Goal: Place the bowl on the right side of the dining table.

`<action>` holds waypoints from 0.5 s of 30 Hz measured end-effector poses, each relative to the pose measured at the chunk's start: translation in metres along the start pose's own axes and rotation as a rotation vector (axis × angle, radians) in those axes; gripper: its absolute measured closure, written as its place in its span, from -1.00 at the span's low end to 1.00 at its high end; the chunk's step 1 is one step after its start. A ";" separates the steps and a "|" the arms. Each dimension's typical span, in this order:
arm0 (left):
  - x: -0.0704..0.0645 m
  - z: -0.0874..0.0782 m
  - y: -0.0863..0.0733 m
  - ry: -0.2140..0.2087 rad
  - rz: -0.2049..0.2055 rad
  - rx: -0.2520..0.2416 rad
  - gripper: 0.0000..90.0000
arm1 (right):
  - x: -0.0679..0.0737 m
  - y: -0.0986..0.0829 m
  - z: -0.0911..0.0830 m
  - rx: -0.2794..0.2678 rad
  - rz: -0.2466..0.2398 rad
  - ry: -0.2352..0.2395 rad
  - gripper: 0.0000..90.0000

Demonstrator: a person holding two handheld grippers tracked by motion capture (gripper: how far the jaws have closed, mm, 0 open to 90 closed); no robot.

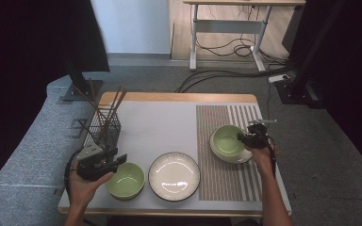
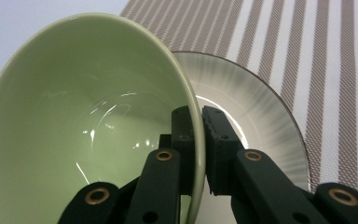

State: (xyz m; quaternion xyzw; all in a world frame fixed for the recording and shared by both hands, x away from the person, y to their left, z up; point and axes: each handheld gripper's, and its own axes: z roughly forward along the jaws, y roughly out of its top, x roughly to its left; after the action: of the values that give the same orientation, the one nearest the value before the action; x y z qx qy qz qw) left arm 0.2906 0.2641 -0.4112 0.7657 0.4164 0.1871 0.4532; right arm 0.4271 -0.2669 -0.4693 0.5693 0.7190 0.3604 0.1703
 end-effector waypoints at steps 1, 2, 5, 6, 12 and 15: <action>0.000 0.000 0.000 0.002 -0.001 -0.001 0.13 | -0.002 -0.001 0.001 0.003 0.007 0.000 0.87; 0.001 0.000 0.000 0.003 -0.002 -0.001 0.13 | -0.003 -0.002 0.001 0.003 0.009 0.001 0.87; 0.001 0.000 0.000 0.004 -0.003 0.000 0.13 | -0.007 -0.004 0.003 0.011 0.019 -0.005 0.87; 0.001 0.000 0.000 0.003 -0.002 0.000 0.13 | -0.007 -0.004 0.003 0.010 0.019 -0.011 0.87; 0.002 -0.001 -0.001 0.002 0.003 -0.003 0.12 | -0.011 -0.005 0.004 0.012 0.029 -0.014 0.87; 0.002 -0.001 -0.001 0.002 0.004 0.000 0.13 | -0.013 -0.004 0.006 0.014 0.037 -0.011 0.87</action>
State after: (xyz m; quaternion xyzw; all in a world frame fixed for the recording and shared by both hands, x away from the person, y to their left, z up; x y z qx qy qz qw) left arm 0.2904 0.2661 -0.4117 0.7662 0.4154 0.1885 0.4525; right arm 0.4319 -0.2773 -0.4785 0.5857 0.7100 0.3553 0.1633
